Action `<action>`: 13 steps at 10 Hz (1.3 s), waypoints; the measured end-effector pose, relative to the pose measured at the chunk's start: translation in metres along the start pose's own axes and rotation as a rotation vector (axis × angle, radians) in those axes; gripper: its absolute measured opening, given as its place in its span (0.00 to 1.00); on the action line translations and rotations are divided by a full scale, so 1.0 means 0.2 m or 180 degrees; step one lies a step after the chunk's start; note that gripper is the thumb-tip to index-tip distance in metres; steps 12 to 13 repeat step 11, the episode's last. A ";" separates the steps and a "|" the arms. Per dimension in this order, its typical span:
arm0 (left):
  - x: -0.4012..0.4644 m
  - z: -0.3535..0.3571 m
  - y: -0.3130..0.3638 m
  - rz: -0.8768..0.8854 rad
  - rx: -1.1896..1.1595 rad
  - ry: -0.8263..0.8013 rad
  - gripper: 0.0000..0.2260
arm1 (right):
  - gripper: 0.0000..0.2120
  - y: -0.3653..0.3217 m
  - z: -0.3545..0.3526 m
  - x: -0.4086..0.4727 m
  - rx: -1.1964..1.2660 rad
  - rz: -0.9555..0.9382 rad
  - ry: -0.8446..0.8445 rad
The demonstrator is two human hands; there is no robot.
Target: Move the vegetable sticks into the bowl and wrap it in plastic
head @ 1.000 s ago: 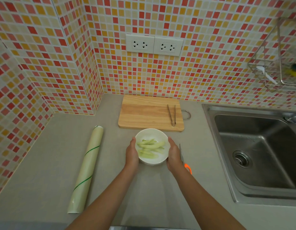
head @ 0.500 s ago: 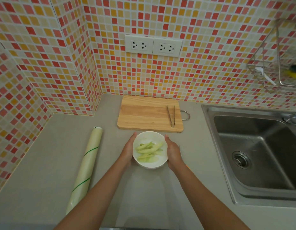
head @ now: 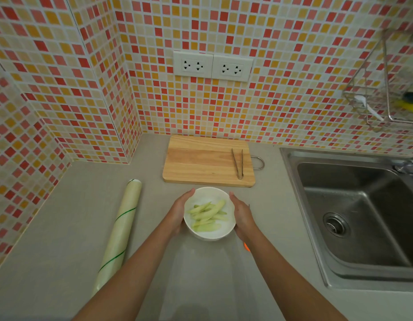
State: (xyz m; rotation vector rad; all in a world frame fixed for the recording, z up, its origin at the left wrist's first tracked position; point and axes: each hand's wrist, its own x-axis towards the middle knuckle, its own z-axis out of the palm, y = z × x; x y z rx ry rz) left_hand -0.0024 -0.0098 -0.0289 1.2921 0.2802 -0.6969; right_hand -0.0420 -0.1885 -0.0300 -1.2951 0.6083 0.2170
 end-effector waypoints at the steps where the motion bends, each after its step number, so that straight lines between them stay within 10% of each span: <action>1: -0.01 0.02 0.02 -0.0051 0.0175 0.0173 0.24 | 0.22 -0.01 0.00 0.01 -0.0256 -0.0156 0.0008; 13: 0.06 -0.08 0.00 0.0730 -0.0170 0.0893 0.27 | 0.27 -0.03 -0.06 0.11 0.0458 -0.0397 0.0285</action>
